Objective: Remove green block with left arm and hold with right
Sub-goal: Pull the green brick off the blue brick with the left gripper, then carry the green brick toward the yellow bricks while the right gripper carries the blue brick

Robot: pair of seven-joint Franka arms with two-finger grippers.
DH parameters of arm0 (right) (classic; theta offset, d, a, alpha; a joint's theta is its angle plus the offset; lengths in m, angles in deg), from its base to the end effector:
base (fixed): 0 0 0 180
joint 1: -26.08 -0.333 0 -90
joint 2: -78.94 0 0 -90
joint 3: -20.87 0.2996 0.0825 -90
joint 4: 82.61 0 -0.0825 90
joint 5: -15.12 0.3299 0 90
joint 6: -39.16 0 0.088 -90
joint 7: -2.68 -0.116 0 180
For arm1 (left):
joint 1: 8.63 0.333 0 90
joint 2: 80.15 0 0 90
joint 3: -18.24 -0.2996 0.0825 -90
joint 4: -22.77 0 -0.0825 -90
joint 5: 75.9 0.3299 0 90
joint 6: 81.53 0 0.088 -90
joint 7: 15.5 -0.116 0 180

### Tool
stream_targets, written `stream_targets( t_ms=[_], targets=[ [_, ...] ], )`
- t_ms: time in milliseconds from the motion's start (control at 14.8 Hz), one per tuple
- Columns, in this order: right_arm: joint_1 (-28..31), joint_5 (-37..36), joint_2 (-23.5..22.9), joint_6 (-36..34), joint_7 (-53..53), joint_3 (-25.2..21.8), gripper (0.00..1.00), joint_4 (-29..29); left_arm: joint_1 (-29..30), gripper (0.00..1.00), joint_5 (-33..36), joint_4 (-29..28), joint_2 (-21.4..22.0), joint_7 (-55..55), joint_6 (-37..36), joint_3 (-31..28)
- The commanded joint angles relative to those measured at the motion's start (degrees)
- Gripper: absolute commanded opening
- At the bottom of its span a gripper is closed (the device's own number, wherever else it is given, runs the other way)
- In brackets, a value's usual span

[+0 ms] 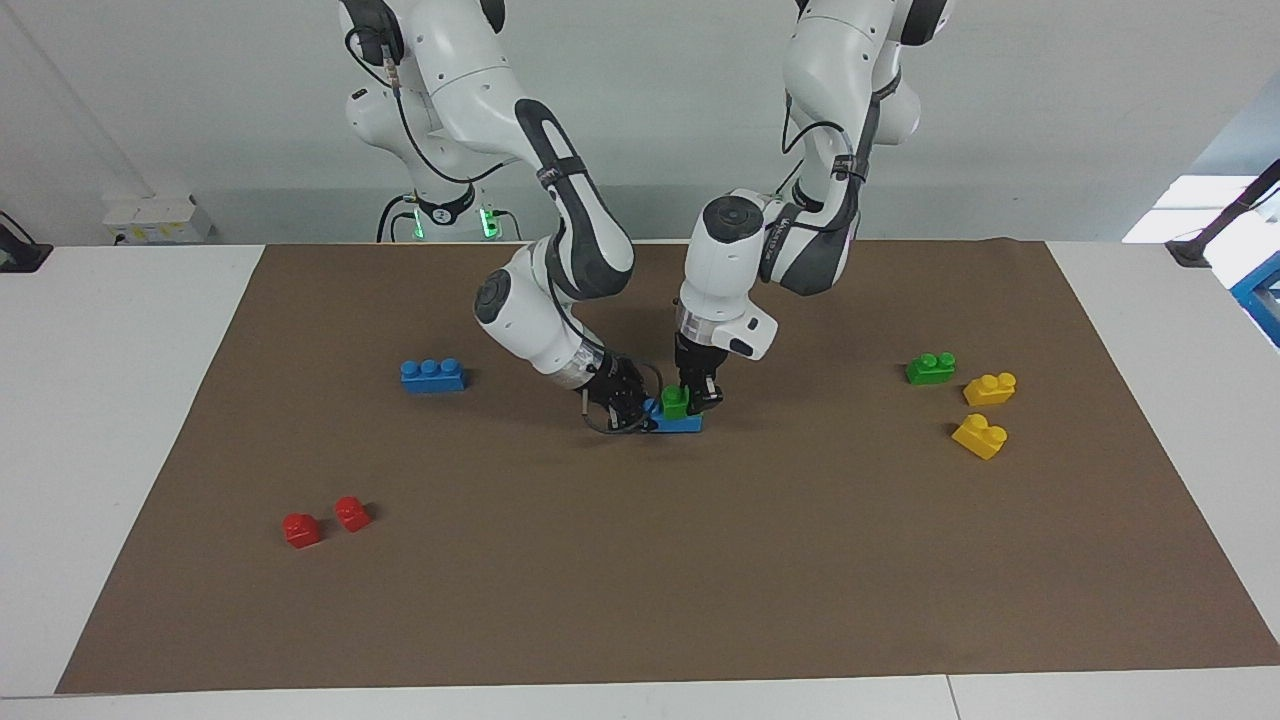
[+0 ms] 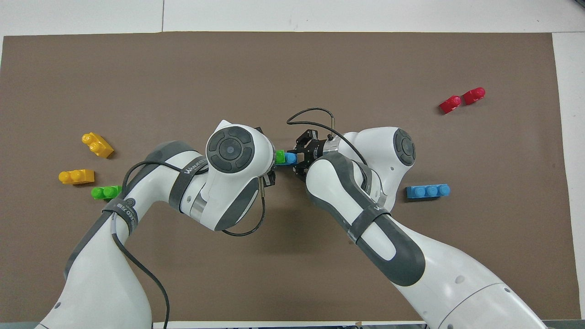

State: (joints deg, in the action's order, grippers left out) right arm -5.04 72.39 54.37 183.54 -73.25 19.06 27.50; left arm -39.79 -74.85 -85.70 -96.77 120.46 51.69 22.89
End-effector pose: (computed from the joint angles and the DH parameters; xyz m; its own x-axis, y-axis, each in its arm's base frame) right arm 0.5218 0.2905 0.2972 -0.0026 -0.8039 -0.5947 -0.9972 0.0465 -0.0585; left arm 0.4768 -0.3399 0.3725 -0.1638 0.9806 -0.1081 0.9803 0.1740 0.0932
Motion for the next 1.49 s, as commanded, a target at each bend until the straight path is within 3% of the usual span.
stream_targets(
  t_ms=[0, 540, 743, 1148, 1418],
  targets=[
    [0.2, 1.4, -0.9, 1.7, -0.1, 0.0, 0.00, -0.3, 1.9, 0.00, -0.2, 1.6, 4.0, 1.2, -6.2, 0.4],
    [0.4, 1.3, -0.9, 2.0, -0.1, 0.0, 0.00, -0.3, 4.8, 0.00, -1.8, 3.2, 10.5, -3.3, -16.7, 0.4],
    [1.0, 0.0, -0.7, 0.7, 1.8, 0.0, 0.00, -1.3, 6.8, 0.00, -2.3, 2.7, 11.6, -7.8, -17.5, 0.2],
    [5.8, -23.7, 1.7, -11.9, 8.5, -0.5, 0.00, -7.1, 14.1, 0.00, -2.3, -2.3, 13.7, -35.6, -17.1, 0.1],
    [12.1, -31.8, 2.9, -20.3, 28.0, -0.6, 0.00, -10.0, 18.9, 0.00, -2.3, -6.9, 15.3, -55.2, -16.0, 0.1]
  ],
)
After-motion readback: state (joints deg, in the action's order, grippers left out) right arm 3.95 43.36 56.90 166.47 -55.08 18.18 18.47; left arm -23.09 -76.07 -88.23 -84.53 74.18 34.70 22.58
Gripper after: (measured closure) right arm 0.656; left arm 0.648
